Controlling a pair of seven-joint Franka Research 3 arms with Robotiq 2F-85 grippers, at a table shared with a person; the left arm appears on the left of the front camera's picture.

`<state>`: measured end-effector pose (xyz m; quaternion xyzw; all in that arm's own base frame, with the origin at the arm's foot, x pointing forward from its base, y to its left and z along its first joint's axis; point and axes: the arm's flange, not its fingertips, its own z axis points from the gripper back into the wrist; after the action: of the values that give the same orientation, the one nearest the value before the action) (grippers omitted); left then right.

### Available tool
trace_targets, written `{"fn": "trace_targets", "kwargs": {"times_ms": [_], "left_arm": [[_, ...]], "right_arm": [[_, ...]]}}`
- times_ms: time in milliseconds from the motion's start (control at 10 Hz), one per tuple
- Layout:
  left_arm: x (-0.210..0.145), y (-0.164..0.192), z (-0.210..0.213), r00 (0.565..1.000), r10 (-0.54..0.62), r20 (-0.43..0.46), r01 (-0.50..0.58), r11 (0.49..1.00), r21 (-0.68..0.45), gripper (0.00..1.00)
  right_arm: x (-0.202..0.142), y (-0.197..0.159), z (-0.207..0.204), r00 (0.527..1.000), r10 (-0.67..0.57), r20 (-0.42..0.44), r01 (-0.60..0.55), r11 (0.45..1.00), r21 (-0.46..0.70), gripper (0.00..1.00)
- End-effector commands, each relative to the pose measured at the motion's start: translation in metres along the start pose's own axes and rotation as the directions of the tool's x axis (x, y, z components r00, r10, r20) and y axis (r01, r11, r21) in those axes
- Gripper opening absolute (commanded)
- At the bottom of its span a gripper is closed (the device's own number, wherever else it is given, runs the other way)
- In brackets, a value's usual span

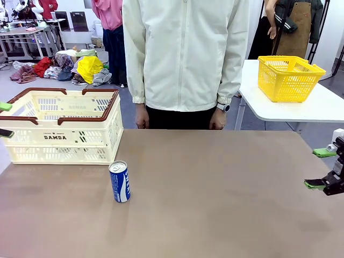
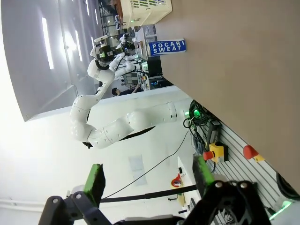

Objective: Place the drinks into the Shopping basket.
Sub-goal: Pick up one drink and place it into the Shopping basket.

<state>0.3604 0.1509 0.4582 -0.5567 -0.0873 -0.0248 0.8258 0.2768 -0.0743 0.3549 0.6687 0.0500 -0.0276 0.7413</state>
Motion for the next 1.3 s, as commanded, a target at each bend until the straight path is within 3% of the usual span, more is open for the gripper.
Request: {"fn": "trace_targets", "kwargs": {"times_ms": [0,200,300,400,500,600,700,800,900,1200], "left_arm": [[-0.001,-0.060,-0.046,0.993,-0.006,-0.116,0.029,0.981,0.193,1.00],[0.017,-0.160,-0.135,0.945,0.033,-0.324,0.132,0.870,0.474,1.00],[0.022,-0.196,-0.177,0.935,0.128,-0.329,0.092,0.812,0.576,1.00],[0.020,-0.221,-0.222,0.932,0.220,-0.289,0.052,0.707,0.706,1.00],[0.009,-0.231,-0.268,0.952,0.282,-0.117,-0.038,0.491,0.870,1.00],[-0.010,-0.232,-0.310,0.967,0.235,-0.097,0.010,0.346,0.938,1.00],[-0.022,-0.229,-0.341,0.982,0.183,-0.039,-0.006,0.241,0.970,1.00],[-0.024,-0.226,-0.356,0.990,0.141,-0.008,-0.023,0.218,0.976,1.00],[-0.029,-0.243,-0.335,0.984,0.123,-0.129,0.058,0.464,0.884,1.00],[-0.029,-0.243,-0.335,0.984,0.123,-0.129,0.058,0.464,0.884,1.00]], "right_arm": [[-0.002,0.003,-0.001,1.000,-0.002,-0.011,0.002,1.000,-0.003,1.00],[-0.002,0.003,-0.001,1.000,-0.002,-0.011,0.002,1.000,-0.003,1.00],[-0.002,0.003,-0.001,1.000,-0.002,-0.011,0.002,1.000,-0.003,1.00],[-0.002,0.003,-0.001,1.000,-0.002,-0.011,0.002,1.000,-0.003,1.00],[-0.002,0.003,-0.001,1.000,-0.002,-0.011,0.002,1.000,-0.003,1.00],[-0.002,0.003,-0.001,1.000,-0.002,-0.011,0.002,1.000,-0.003,1.00],[-0.002,0.003,-0.001,1.000,-0.002,-0.011,0.002,1.000,-0.003,1.00],[-0.002,0.003,-0.001,1.000,-0.002,-0.011,0.002,1.000,-0.003,1.00],[-0.002,0.003,-0.001,1.000,-0.002,-0.011,0.002,1.000,-0.003,1.00],[-0.002,0.003,-0.001,1.000,-0.002,-0.011,0.002,1.000,-0.003,1.00]]}}
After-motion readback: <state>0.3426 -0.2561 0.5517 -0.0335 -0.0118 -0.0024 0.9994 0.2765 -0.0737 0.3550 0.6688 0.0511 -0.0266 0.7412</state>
